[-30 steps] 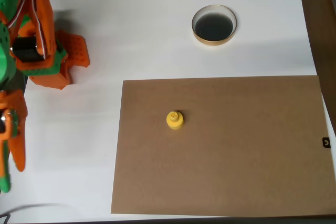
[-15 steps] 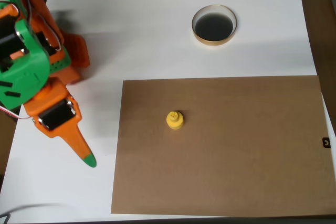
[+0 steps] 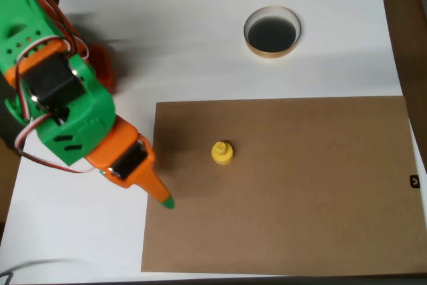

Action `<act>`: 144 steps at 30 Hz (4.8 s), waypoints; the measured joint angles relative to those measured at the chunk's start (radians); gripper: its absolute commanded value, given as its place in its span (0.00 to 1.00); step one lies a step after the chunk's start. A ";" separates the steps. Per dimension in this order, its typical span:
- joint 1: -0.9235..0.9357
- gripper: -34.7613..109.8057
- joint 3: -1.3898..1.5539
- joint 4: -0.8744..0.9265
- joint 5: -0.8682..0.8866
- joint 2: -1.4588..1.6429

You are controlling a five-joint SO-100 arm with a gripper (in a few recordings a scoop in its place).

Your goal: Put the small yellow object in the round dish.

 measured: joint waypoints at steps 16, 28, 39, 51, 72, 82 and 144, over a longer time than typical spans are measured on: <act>-0.308 0.40 -0.126 0.069 0.043 -0.163; -0.393 0.39 -0.149 0.041 0.044 -0.253; -0.390 0.39 -0.206 -0.005 0.020 -0.390; -0.400 0.37 -0.336 0.003 0.052 -0.515; -0.394 0.24 -0.342 -0.023 0.078 -0.548; -0.416 0.24 -0.396 0.086 0.064 -0.509; -1.157 0.28 -0.942 0.227 0.155 -0.908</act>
